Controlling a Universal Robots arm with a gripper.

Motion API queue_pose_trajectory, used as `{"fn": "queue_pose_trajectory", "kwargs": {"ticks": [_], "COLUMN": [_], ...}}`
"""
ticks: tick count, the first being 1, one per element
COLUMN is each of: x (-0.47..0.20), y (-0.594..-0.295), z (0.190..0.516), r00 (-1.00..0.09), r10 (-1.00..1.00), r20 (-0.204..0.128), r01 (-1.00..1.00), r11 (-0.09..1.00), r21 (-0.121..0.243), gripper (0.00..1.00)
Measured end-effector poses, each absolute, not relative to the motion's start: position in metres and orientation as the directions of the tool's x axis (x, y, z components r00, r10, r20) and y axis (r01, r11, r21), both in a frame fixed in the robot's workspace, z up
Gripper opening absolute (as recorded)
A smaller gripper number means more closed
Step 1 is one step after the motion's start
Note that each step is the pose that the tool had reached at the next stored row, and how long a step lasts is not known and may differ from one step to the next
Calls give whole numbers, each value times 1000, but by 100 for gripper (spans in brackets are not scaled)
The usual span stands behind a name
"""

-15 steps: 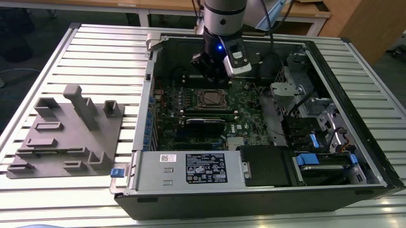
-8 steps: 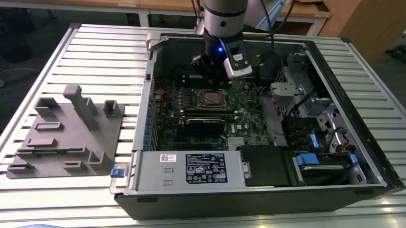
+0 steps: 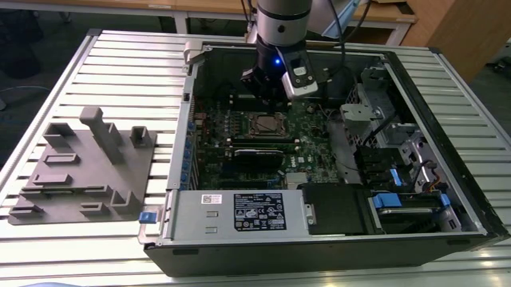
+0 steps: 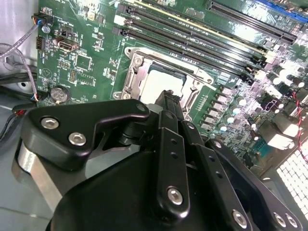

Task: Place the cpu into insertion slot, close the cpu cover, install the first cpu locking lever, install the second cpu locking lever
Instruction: 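Install the second cpu locking lever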

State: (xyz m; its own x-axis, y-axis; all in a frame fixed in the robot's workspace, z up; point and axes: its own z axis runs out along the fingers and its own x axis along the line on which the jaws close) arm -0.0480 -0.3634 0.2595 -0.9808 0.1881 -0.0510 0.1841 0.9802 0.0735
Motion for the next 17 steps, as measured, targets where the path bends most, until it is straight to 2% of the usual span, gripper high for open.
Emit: {"fn": "queue_pose_trajectory", "kwargs": {"ticks": [17], "x": [-48], "y": [-363], "z": [264], "r00": [-981], "r10": [188], "r20": [-51], "r01": [184], "r11": [980], "r21": [74], "gripper": [11]}}
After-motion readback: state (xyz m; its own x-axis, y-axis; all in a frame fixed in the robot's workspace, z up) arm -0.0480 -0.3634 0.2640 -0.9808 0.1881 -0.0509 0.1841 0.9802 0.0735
